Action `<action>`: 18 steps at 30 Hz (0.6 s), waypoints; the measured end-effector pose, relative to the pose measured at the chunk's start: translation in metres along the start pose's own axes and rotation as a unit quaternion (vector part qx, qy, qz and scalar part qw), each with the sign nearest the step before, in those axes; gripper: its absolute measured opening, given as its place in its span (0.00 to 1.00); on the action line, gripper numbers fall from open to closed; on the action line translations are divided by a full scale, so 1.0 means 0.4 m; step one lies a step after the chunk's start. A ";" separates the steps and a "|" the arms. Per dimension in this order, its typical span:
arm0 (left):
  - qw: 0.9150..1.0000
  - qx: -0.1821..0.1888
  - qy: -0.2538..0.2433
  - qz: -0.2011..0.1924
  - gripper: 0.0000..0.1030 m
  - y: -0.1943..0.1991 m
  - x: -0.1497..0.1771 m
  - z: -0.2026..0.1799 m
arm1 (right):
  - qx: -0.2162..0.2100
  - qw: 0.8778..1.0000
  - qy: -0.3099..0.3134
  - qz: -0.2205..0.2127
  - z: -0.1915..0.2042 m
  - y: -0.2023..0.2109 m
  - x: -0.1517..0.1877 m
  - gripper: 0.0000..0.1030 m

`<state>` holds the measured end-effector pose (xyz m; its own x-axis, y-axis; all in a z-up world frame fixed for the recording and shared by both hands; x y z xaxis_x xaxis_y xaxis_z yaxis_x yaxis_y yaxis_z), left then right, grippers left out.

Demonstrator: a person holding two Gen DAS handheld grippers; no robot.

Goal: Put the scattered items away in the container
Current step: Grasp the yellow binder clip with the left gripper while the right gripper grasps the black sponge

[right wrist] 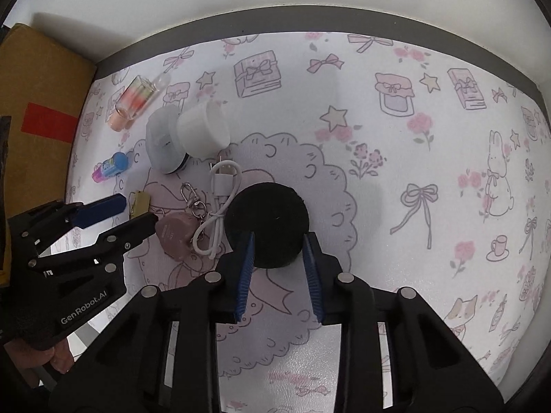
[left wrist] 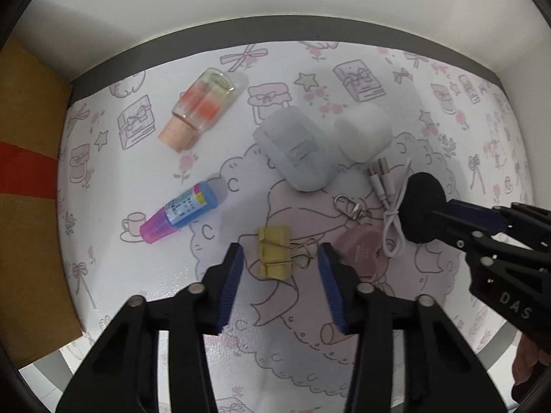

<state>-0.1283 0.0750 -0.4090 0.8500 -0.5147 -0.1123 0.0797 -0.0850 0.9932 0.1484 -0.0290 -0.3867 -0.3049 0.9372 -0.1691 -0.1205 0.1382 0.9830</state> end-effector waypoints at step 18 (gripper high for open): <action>0.999 0.033 -0.004 -0.021 0.02 0.067 0.045 -0.004 | 0.000 1.000 -0.017 -0.024 -0.023 0.060 0.000 0.03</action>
<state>-0.1098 0.0648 -0.3843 0.8429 -0.5155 -0.1542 0.0801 -0.1631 0.9833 0.1366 -0.0288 -0.3637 -0.2675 0.9397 -0.2131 -0.1349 0.1825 0.9739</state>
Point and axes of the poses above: each gripper's, at about its wrist camera, not at the fingertips, and y roughly against the way its jaws point, z to its left, x to its underside, the point moved 8 cm from there along -y, roughly the way its jaws point, and after that the axes turned 10 degrees about -y, right-handed, at the moved point
